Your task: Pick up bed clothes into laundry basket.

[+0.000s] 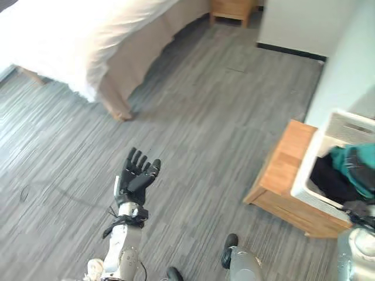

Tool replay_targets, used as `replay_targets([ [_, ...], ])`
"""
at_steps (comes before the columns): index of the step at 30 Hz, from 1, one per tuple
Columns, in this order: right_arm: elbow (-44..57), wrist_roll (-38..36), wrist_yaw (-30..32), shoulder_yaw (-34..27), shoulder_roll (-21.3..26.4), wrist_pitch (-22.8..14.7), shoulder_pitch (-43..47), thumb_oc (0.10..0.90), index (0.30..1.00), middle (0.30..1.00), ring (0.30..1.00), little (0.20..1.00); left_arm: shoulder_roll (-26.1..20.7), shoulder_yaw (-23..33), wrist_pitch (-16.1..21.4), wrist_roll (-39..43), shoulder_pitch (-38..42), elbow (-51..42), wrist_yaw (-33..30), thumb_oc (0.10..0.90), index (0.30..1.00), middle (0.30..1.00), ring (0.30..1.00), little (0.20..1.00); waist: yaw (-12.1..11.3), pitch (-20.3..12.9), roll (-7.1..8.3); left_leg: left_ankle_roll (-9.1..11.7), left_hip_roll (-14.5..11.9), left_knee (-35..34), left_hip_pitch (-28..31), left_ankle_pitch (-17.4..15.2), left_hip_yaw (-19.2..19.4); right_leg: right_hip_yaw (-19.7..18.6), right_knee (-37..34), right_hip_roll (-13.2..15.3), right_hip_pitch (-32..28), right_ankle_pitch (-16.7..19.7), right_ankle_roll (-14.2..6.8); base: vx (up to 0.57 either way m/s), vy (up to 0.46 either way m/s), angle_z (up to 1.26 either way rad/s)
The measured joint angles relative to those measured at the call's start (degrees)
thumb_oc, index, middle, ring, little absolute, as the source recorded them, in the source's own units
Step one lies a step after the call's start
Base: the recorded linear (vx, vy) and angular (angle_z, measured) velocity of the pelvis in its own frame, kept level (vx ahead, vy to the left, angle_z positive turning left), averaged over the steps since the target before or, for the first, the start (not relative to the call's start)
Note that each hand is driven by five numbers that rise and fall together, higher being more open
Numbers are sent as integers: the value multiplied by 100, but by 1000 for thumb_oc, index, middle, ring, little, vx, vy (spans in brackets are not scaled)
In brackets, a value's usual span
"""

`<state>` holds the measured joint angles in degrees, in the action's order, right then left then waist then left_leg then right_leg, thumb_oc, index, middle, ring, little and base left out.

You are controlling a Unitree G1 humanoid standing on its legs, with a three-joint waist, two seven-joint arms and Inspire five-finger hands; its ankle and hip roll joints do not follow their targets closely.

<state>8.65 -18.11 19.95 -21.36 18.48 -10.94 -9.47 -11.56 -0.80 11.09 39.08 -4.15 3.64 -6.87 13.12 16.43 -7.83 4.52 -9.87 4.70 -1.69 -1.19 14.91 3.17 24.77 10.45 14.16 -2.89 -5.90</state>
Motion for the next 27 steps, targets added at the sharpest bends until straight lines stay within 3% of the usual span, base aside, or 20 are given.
replay_targets([
  [1, -116, -84, -137, 122, -80, -4, 46, 800, 900, 900, 900, 900, -148, 147, 6, -60, -69, 23, -4, 800, 900, 900, 900, 900, -33, -41, 44, -162, 80, -24, -106, 113, -116, -742, -224, -234, -127, -206, -293, 1, 251, 173],
  [2, -305, -166, -313, 219, -262, -4, 178, 800, 900, 900, 900, 900, -467, 340, 1, -130, -169, 47, -14, 800, 900, 900, 900, 900, -279, -87, 264, -118, 257, -130, -149, 264, -278, -1465, -634, -437, -307, -229, -349, -74, 159, 94],
  [3, -640, -316, -402, 284, -401, -38, 373, 800, 900, 900, 900, 900, -583, 529, 7, -240, -346, 92, -26, 800, 900, 900, 900, 900, -562, -80, 447, -101, 465, -179, -207, 281, -403, -1528, -734, -358, -472, -425, -239, -174, 94, 195],
  [4, -1344, -564, -469, 306, -408, -58, 379, 800, 900, 900, 900, 900, -462, 584, 15, -328, -364, 146, -34, 800, 900, 900, 900, 900, -525, -81, 333, -321, 501, -403, -253, 556, -1264, -1998, -261, -556, -454, -570, -171, -167, 68, 207],
  [6, -1556, -693, -602, 504, -443, 98, 283, 800, 900, 900, 900, 900, -423, 607, 59, -323, -529, 108, -29, 800, 900, 900, 900, 900, -716, -104, 302, -298, 367, -766, -290, 796, -1421, -2580, -496, -1008, -381, -828, -225, -60, -12, 179],
  [7, -1551, -728, -806, 618, -551, 116, 212, 800, 900, 900, 900, 900, -508, 618, 48, -326, -613, 131, -24, 800, 900, 900, 900, 900, -713, -98, 437, -279, 354, -963, -292, 803, -1393, -2701, -703, -1190, -372, -521, -8, -109, -113, 138],
  [8, -1552, -784, -873, 635, -610, 123, 185, 800, 900, 900, 900, 900, -462, 559, -4, -329, -644, 198, -20, 800, 900, 900, 900, 900, -760, -84, 378, -180, 318, -971, -352, 776, -1510, -2533, -802, -1205, -463, -473, 46, -115, -118, 107],
  [10, -1482, -827, -999, 804, -578, 163, 345, 800, 900, 900, 900, 900, -168, 496, -17, -328, -863, 289, -15, 800, 900, 900, 900, 900, -889, -59, 405, -189, 318, -728, -462, 713, -1551, -2428, -989, -1142, -516, -422, 76, -62, -88, 27],
  [12, -1439, -827, -1013, 774, -543, 146, 528, 800, 900, 900, 900, 900, 72, 381, -20, -325, -894, 297, -1, 800, 900, 900, 900, 900, -903, -94, 347, -64, 299, -812, -488, 655, -1523, -2395, -1238, -1131, -611, -307, -15, 17, -65, 0],
  [15, -1465, -854, -979, 670, -555, 143, 485, 800, 900, 900, 900, 900, 105, 313, -20, -331, -787, 273, 89, 800, 900, 900, 900, 900, -855, -113, 467, -57, 344, -976, -458, 662, -1517, -2406, -1571, -1027, -719, -176, -66, 61, -52, 9],
  [21, -1496, -948, -969, 747, -554, 156, 99, 800, 900, 900, 900, 900, 149, 374, -16, -842, -803, 249, -115, 800, 900, 900, 900, 900, -873, -204, 434, -65, 367, -1000, -73, 680, -1456, -2464, -1962, -937, -1225, -64, -94, 39, -43, -11],
  [23, -1512, -948, -949, 752, -559, 183, 22, 800, 900, 900, 900, 900, 228, 373, -17, -1000, -848, 252, -146, 800, 900, 900, 900, 900, -794, -216, 427, -57, 354, -994, 73, 854, -1480, -2466, -2164, -922, -1464, -35, -70, 33, -39, -5],
  [27, -1512, -948, -939, 801, -563, 194, 20, 800, 900, 900, 900, 900, 272, 311, -21, -1124, -815, 258, -152, 800, 900, 900, 900, 900, -733, -335, 521, -30, 397, -977, 141, 906, -1477, -2456, -2397, -828, -1651, 72, -68, 0, 0, 0],
])
